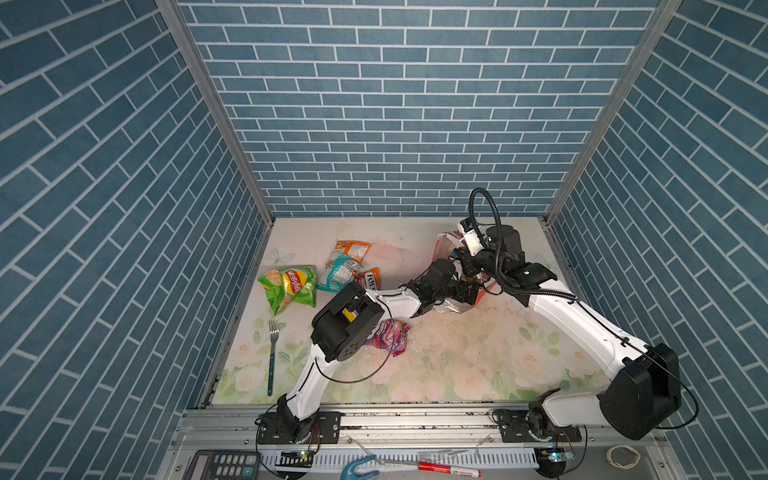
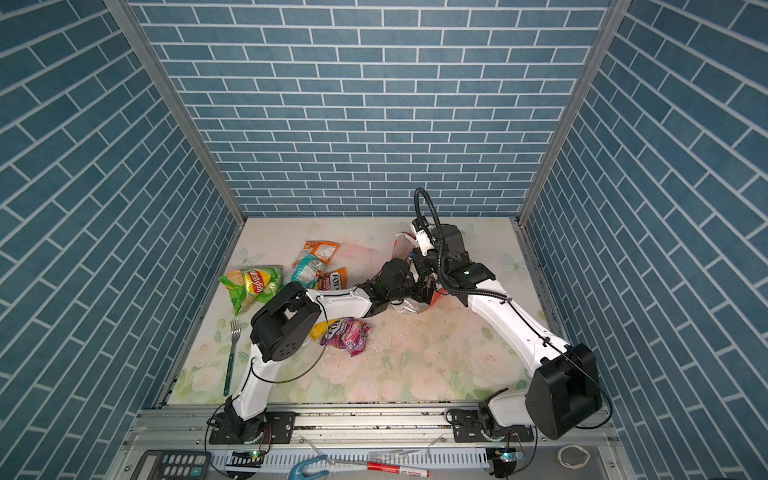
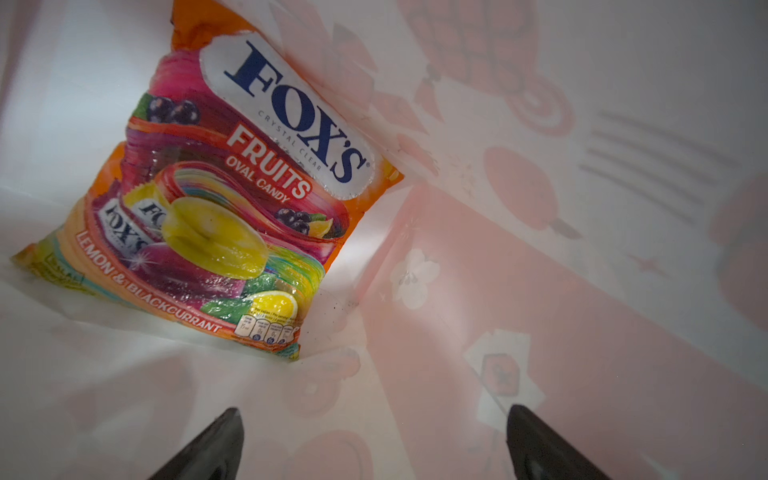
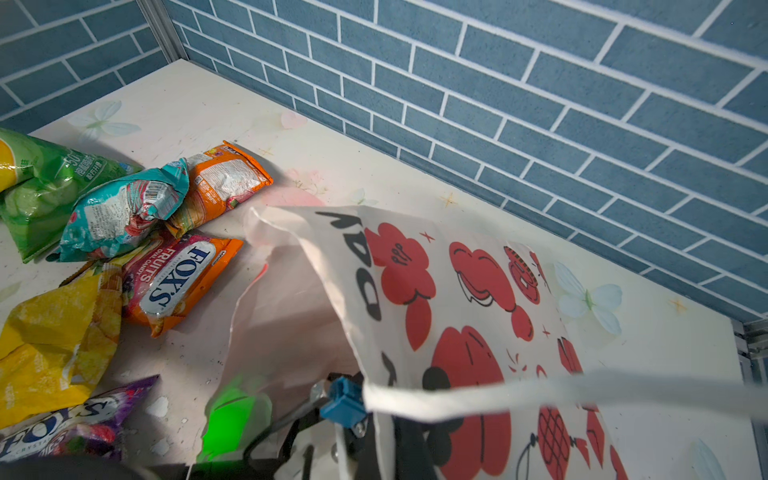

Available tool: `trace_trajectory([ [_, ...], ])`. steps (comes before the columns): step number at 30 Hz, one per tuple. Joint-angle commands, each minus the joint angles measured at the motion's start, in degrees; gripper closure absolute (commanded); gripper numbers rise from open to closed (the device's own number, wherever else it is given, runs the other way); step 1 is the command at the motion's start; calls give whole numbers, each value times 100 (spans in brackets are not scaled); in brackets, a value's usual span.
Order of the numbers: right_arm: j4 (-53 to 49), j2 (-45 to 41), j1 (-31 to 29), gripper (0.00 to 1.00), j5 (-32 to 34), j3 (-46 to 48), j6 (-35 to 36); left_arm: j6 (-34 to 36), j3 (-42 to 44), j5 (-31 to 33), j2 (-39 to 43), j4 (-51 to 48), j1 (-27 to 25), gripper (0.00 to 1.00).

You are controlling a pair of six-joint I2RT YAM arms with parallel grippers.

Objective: Take the snacks out of the paper bag

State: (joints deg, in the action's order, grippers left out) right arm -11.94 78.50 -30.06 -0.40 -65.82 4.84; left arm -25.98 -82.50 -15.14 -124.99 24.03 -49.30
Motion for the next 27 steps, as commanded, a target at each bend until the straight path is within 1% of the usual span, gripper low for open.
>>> trace_trajectory([
  [1, -114, -89, -101, 100, -425, 122, 114, -44, -357, -199, -142, 18, 69, 0],
  [9, -104, -133, -108, 100, -426, 184, 140, -75, -542, -265, -193, -155, 138, 1],
  [10, -84, -141, -103, 100, -572, 195, 140, -82, -574, -254, -201, -196, 147, 0],
  [14, -38, -157, -105, 100, -636, 201, 131, 21, -711, -307, -304, -241, 157, 0],
  [16, -41, -168, -106, 100, -628, 185, 131, 278, -744, -379, -383, -201, 157, 1],
  [17, -44, -172, -105, 100, -615, 175, 131, 463, -764, -434, -409, -233, 157, 3],
  [20, -73, -218, -100, 100, -567, 157, 147, 1194, -618, -338, -380, -235, 149, 5],
  [23, -70, -225, -106, 100, -588, 168, 149, 1745, -251, -107, -278, 177, 149, 4],
  [27, -71, -205, -103, 100, -643, 151, 131, 2290, -12, -158, -179, 547, 149, 4],
])
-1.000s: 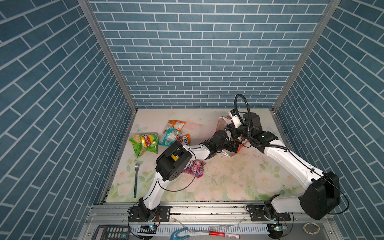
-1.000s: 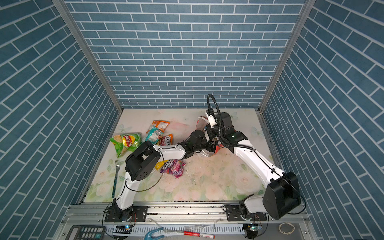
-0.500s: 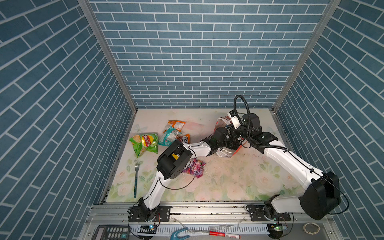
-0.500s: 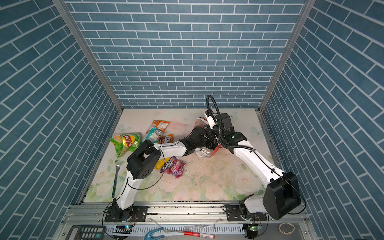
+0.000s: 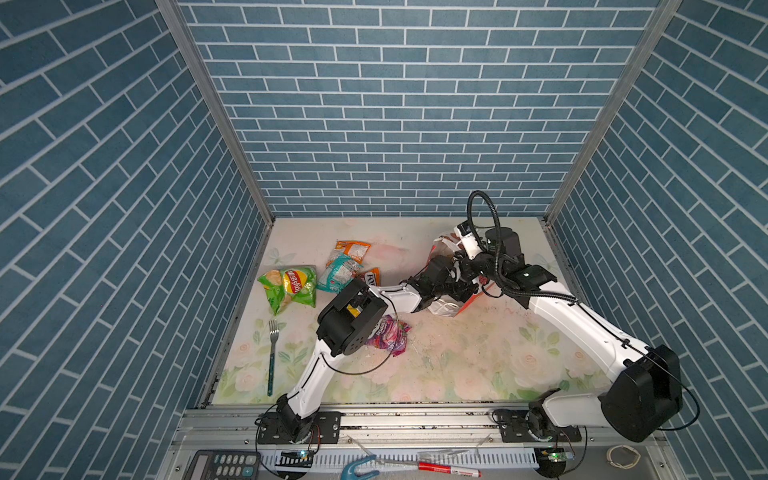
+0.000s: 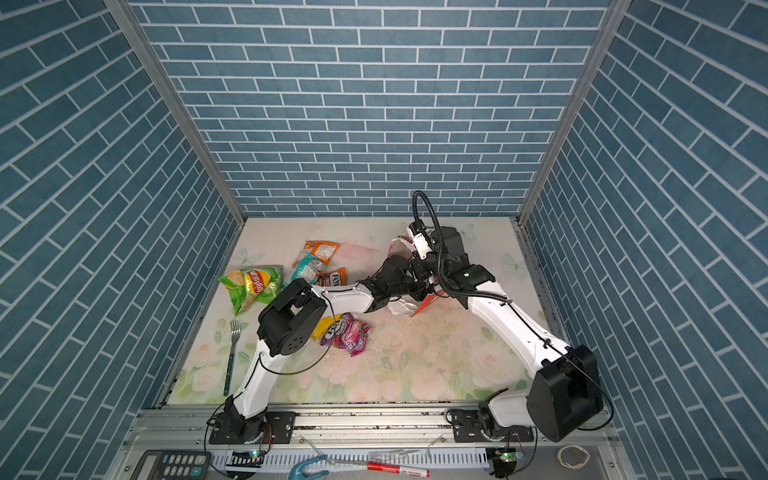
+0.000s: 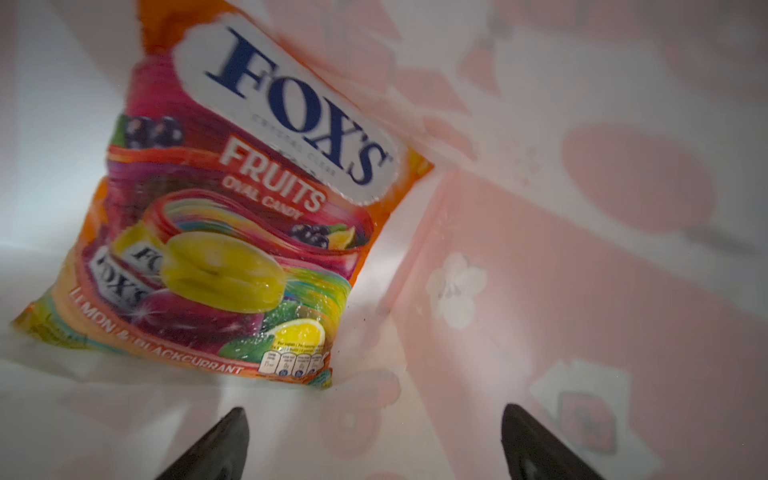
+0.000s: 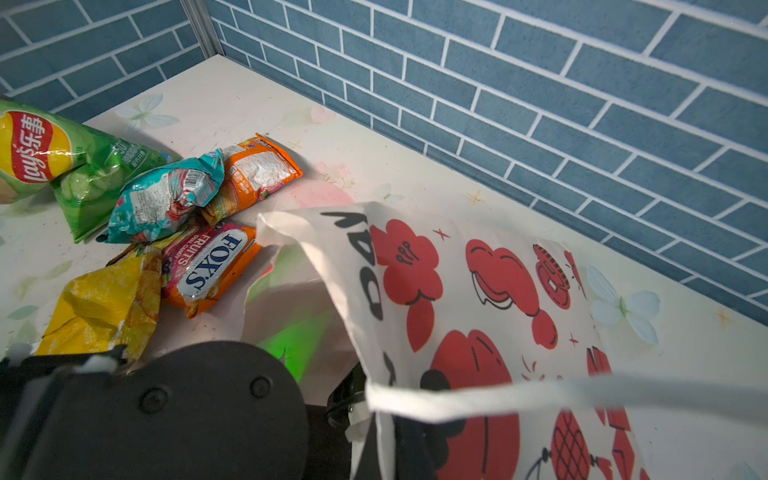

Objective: Take the snacks out of the paper bag

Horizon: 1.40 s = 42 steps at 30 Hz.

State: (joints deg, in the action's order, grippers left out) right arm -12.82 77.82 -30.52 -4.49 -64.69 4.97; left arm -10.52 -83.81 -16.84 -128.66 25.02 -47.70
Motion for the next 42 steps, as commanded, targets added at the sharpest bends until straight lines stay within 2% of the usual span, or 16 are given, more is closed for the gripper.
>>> trace_trajectory([
  [1, 25, -129, -54, 100, -253, 39, 116, 866, 101, -19, 191, 445, -20, 4],
  [10, -17, -102, -18, 100, -311, -23, 92, 1181, 121, 406, 103, 767, -29, 0],
  [14, -58, -92, 37, 100, -395, -24, 50, 1255, 757, 812, 218, 2031, -29, 1],
  [16, -41, -92, 65, 100, -478, -14, 5, 1358, 821, 856, 156, 2304, -22, 0],
  [27, -55, -109, 153, 100, -778, -62, -48, 1409, 107, 792, -254, 1920, 20, 0],
  [30, -34, -127, 185, 100, -775, -29, -66, 1152, -302, 756, -482, 1645, 60, 0],
  [34, 15, -153, 247, 100, -869, -7, -119, 708, -846, 1159, -719, 1142, 59, 0],
  [36, 78, -171, 274, 100, -995, 24, -145, 623, -1019, 1035, -814, 1024, 59, 0],
  [42, 199, -195, 373, 100, -1195, 60, -246, 220, -1467, 1401, -957, 256, 68, 1],
])
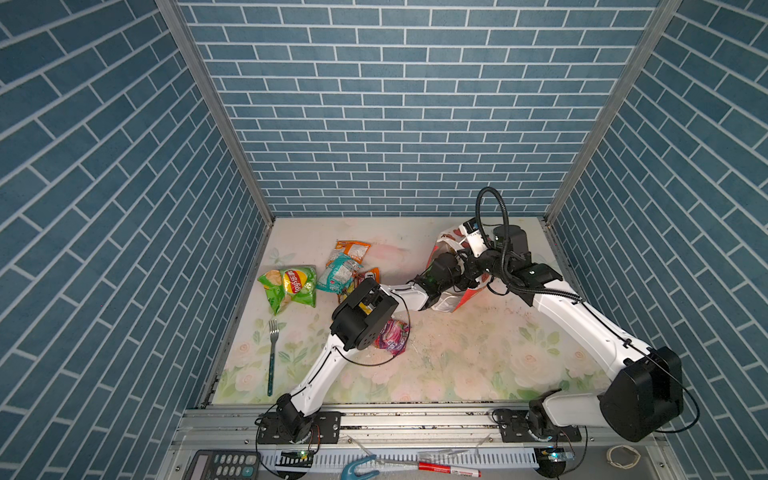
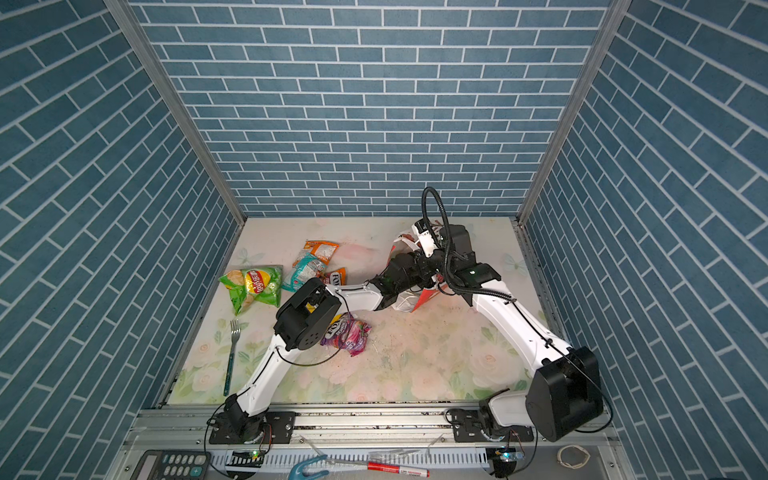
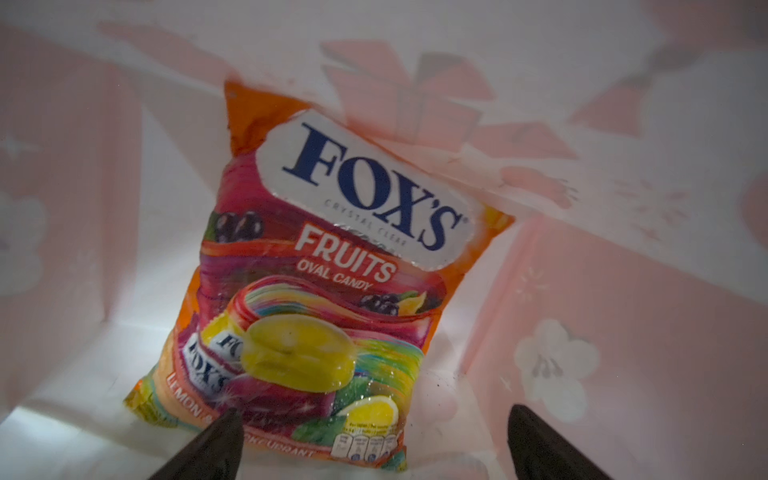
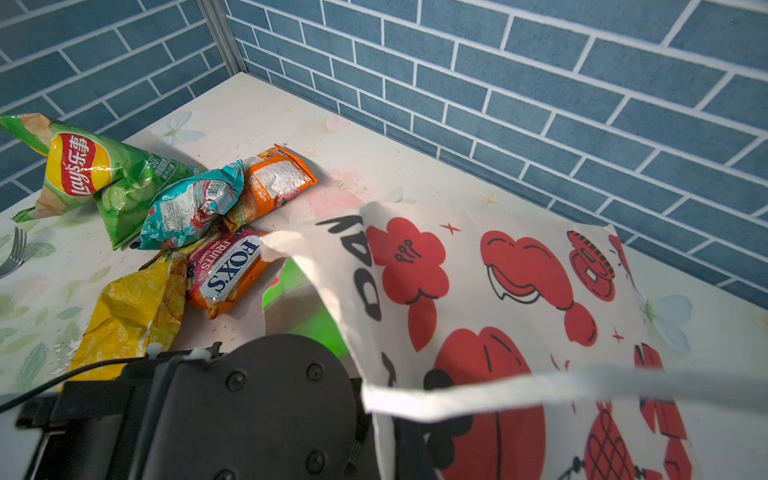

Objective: Take the snacks out of the paper bag

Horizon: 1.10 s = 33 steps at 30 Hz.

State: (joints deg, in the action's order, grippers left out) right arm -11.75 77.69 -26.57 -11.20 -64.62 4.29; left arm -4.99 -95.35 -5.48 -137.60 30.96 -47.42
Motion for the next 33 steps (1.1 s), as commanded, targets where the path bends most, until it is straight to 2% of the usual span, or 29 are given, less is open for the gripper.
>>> trace_trajectory([
  [1, 133, -192, -16, 100, -570, 62, -204, -422, -461, 396, -91, -562, 55, 0],
  [4, 293, -244, 26, 100, -676, 164, -278, -657, -870, 213, -244, -1097, 148, 1],
  [6, 328, -254, 58, 100, -740, 183, -306, -869, -1036, 38, -332, -1279, 211, 5],
  [10, 395, -291, 84, 100, -865, 210, -345, -1128, -1187, -151, -409, -1451, 290, 24],
  [15, 463, -308, 126, 100, -1028, 236, -391, -1037, -1372, -103, -408, -1774, 302, 42],
  [22, 516, -334, 189, 100, -1166, 264, -445, -968, -1545, 231, -354, -2226, 312, 56],
  [23, 516, -334, 198, 100, -1180, 272, -447, -952, -1529, 240, -338, -2221, 313, 61],
  [24, 524, -342, 197, 100, -1183, 274, -462, -939, -1520, 253, -326, -2222, 317, 70],
  [25, 534, -342, 205, 100, -1183, 277, -472, -916, -1507, 262, -308, -2226, 312, 87],
  [26, 533, -342, 217, 100, -1187, 283, -474, -903, -1497, 274, -303, -2234, 312, 96],
  [27, 531, -342, 212, 100, -1188, 277, -480, -894, -1473, 284, -275, -2235, 313, 100],
  [33, 474, -295, 231, 100, -1076, 266, -491, -802, -969, 376, 67, -1847, 317, 100],
])
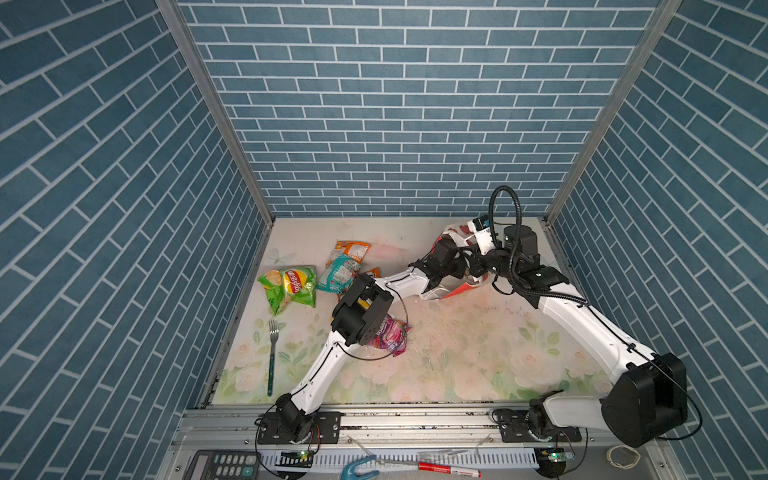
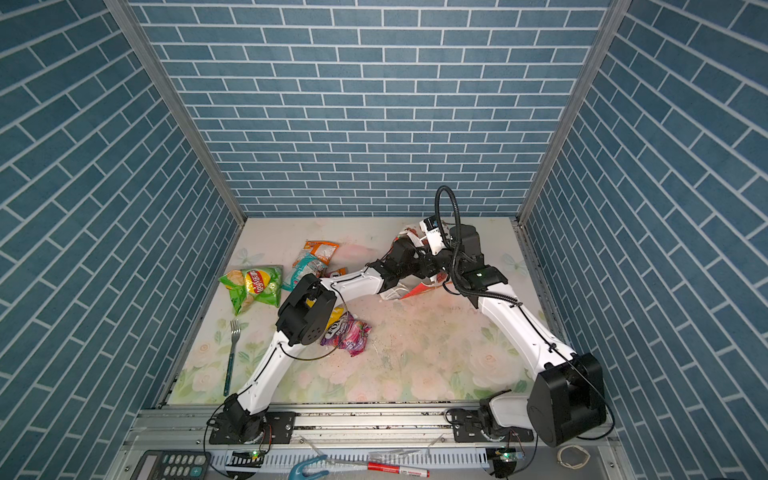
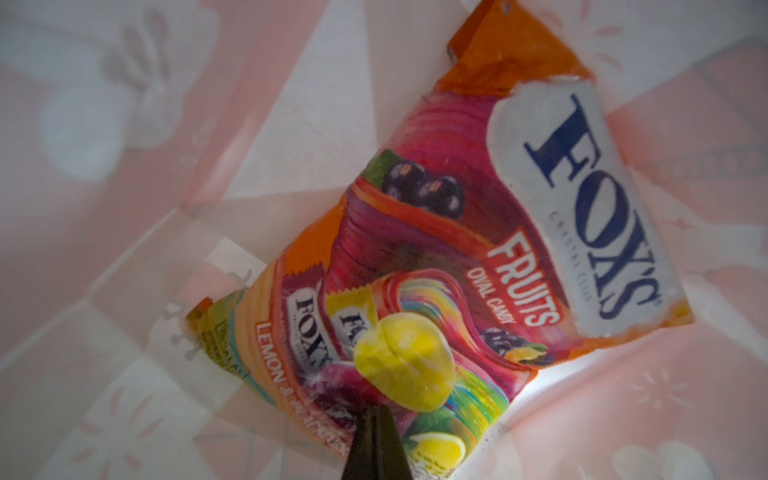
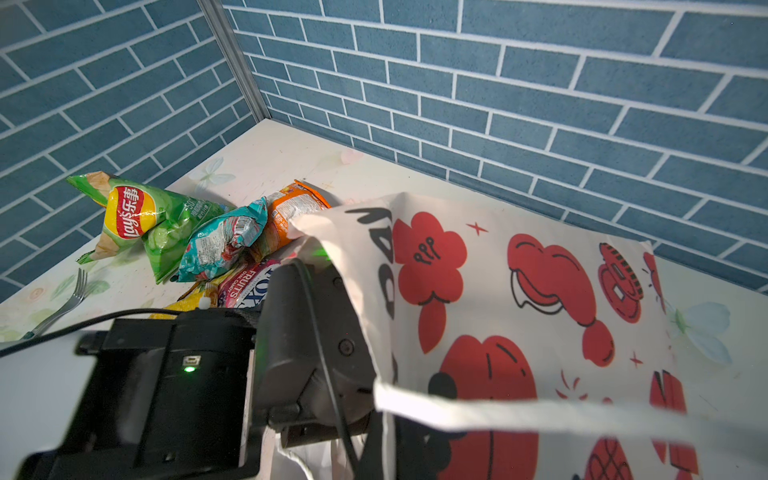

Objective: Take the snacks out of the paper bag

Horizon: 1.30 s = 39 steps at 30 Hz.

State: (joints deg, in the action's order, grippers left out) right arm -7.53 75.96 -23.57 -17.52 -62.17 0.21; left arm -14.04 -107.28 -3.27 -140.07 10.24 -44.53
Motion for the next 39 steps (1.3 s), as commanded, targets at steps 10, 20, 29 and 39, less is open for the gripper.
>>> trace_trajectory([
  [10, -214, 47, -69, 100, 131, -77, 41, 70, 1612, 433, 1236, 1422, 24, 100],
  [20, -196, 85, -69, 100, 83, -101, 55, -198, 1502, 166, 1153, 1357, 59, 51],
  [29, -94, 146, -71, 100, -218, -100, 121, -625, 1459, -992, 990, 1832, 59, 0],
  [39, 160, 217, -7, 100, -645, -181, -7, -570, 858, -1289, 445, 1814, -52, 0],
])
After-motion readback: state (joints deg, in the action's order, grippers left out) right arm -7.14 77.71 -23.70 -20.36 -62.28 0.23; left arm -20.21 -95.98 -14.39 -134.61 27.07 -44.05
